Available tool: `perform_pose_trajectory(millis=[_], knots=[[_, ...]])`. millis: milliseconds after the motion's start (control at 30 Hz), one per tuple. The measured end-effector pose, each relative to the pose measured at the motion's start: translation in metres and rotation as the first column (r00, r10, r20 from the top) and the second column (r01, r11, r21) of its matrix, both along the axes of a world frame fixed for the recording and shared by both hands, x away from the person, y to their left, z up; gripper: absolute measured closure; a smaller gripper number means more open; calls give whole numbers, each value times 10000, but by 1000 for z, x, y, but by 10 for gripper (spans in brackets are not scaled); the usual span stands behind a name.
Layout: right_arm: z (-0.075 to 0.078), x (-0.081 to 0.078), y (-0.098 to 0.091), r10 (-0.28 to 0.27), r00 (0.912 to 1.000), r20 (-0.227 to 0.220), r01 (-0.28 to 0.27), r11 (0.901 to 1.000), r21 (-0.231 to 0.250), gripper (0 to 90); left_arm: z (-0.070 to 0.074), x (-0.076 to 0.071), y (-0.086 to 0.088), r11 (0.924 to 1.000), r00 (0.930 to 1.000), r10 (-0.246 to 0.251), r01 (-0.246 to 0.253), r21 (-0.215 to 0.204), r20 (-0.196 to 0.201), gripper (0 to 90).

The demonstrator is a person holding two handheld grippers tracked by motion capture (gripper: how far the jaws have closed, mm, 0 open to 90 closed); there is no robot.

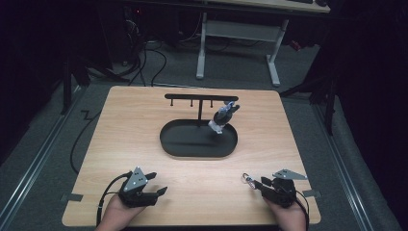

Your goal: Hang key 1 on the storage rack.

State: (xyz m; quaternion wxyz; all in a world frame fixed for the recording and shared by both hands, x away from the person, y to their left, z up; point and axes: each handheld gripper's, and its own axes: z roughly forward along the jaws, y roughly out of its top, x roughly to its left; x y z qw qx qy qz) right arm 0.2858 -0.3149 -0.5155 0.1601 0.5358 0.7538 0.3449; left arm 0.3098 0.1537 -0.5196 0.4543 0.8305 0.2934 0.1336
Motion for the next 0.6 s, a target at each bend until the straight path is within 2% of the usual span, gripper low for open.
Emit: perform_pose_trajectory(millis=[67, 100, 133, 167, 233, 267, 300, 333, 367, 400, 433, 500, 567, 600], knots=[[1, 1, 1, -24, 10000, -84, 23, 9999, -108, 622, 0, 0, 0, 10000, 10000, -7, 7, 2, -1, 338], [4, 4, 3, 198, 9997, -140, -206, 9982, -569, 624, 0, 0, 0, 10000, 10000, -46, 46, 14, 6, 338], [4, 4, 3, 198, 9997, -140, -206, 9982, -569, 624, 0, 0, 0, 10000, 10000, -46, 46, 14, 6, 337], [7, 5, 5, 321, 9990, -312, -350, 9946, -980, 622, 0, 0, 0, 9999, 9999, -113, 112, 56, 29, 337], [9, 7, 7, 416, 9973, -605, -490, 9906, -1274, 613, 0, 0, 0, 9999, 9999, -149, 149, 55, 33, 337], [9, 7, 7, 416, 9973, -605, -490, 9906, -1274, 613, 0, 0, 0, 9999, 9999, -149, 149, 55, 33, 338], [10, 11, 8, 457, 9940, -993, -602, 9871, -1486, 616, 0, 0, 1, 9998, 9998, -172, 172, 62, 58, 338], [10, 11, 8, 457, 9940, -993, -602, 9871, -1486, 616, 0, -1, 1, 9998, 9998, -188, 188, 73, 69, 338], [14, 14, 8, 414, 9907, -1298, -625, 9846, -1634, 621, 0, -1, 1, 9997, 9997, -226, 226, 67, 76, 337], [14, 14, 8, 414, 9907, -1298, -625, 9846, -1634, 621, 0, -1, 1, 9997, 9997, -226, 226, 67, 76, 338], [17, 18, 9, 486, 9867, -1551, -770, 9802, -1822, 626, 1, 0, 2, 9998, 9997, -209, 208, 33, 98, 339], [21, 21, 10, 586, 9826, -1761, -942, 9750, -2013, 639, 1, 0, 3, 9998, 9998, -196, 196, 22, 103, 340], [25, 25, 14, 778, 9770, -1987, -1235, 9655, -2291, 644, 1, 1, 4, 9998, 9998, -187, 187, 3, 107, 339], [25, 25, 14, 778, 9770, -1987, -1235, 9655, -2291, 644, 1, 1, 4, 9998, 9998, -187, 187, 3, 107, 339]])
